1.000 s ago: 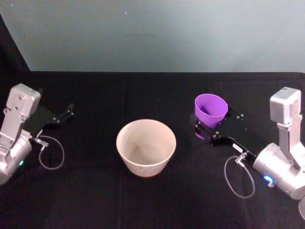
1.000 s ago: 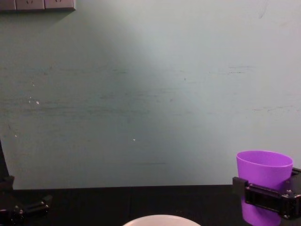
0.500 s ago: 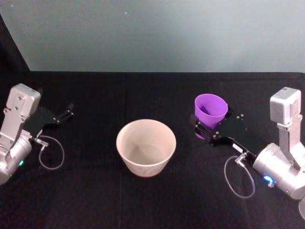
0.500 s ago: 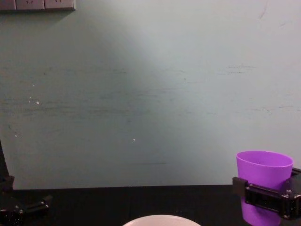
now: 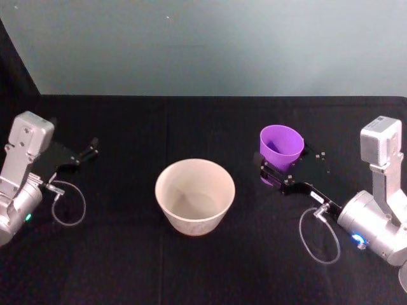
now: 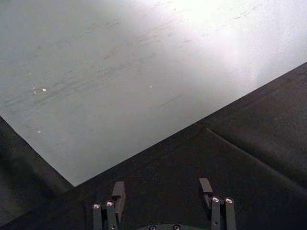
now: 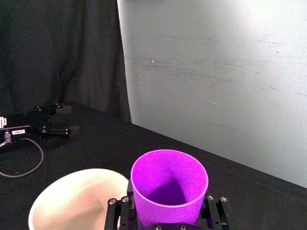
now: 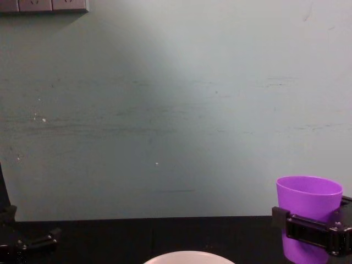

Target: Pick up the cup and pour the mung beans from the cup into the bowl.

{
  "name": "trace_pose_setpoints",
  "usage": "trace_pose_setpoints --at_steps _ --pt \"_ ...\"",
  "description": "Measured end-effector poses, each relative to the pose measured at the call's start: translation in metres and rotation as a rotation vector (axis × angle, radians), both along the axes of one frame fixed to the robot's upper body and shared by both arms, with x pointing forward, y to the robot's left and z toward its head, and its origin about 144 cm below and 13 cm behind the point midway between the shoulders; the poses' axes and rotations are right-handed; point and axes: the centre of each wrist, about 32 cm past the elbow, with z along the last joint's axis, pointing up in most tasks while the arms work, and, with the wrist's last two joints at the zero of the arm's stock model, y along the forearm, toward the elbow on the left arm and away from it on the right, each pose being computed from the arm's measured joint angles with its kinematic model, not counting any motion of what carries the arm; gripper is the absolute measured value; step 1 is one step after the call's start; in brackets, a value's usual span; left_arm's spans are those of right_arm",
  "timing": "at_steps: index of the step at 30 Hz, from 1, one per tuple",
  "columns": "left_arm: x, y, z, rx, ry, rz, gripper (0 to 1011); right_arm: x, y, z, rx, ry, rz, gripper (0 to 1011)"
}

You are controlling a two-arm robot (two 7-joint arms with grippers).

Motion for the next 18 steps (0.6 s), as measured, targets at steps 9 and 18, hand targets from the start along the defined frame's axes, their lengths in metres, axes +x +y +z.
trace_pose_setpoints --at_steps 9,18 --pt "0.0 0.0 0.0 0.0 0.0 0.0 1000 0.0 0.0 0.0 0.0 0.0 0.0 726" --pt "0.0 0.0 0.0 0.0 0.0 0.0 1000 0.0 0.0 0.0 0.0 0.0 0.0 728"
